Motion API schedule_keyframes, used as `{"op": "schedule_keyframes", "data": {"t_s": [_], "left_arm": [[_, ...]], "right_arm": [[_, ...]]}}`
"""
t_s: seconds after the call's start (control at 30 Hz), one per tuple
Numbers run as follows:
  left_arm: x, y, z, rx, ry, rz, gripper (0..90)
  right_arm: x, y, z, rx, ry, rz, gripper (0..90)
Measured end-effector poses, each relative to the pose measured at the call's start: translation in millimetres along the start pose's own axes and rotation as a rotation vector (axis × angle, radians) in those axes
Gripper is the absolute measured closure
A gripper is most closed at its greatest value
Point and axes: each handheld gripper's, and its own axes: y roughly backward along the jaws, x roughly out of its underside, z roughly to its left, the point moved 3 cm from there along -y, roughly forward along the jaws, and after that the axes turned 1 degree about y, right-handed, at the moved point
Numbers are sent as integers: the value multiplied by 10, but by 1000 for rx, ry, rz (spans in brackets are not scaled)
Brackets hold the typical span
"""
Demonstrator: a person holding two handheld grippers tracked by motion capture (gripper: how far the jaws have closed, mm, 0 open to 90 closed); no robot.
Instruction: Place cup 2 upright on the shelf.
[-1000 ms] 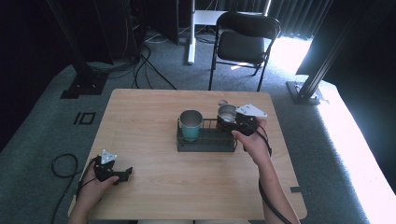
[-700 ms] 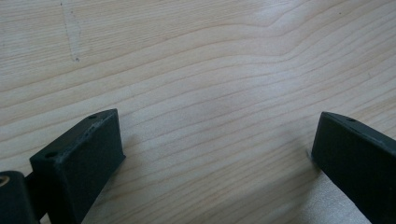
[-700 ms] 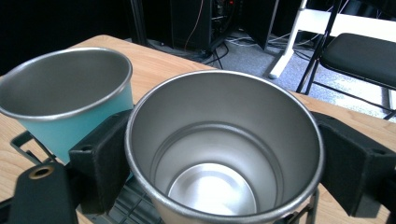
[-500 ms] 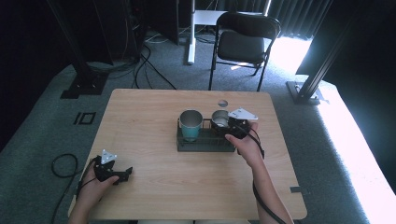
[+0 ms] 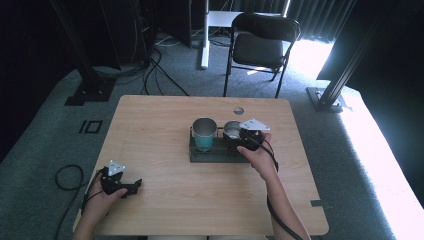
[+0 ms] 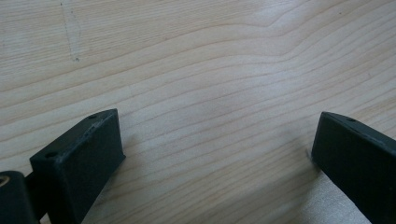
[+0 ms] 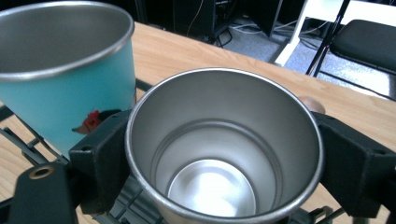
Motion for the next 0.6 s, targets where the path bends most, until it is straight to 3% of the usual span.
{"op": "schedule_keyframes", "data": {"t_s": [0.3, 0.6], "left_arm": [[0, 0, 1, 0, -1, 0, 27], [0, 0, 0, 0, -1, 0, 26]], "right_arm": [[78, -59, 23, -6, 7, 34, 129], [84, -60, 11, -10, -18, 30, 126]]}}
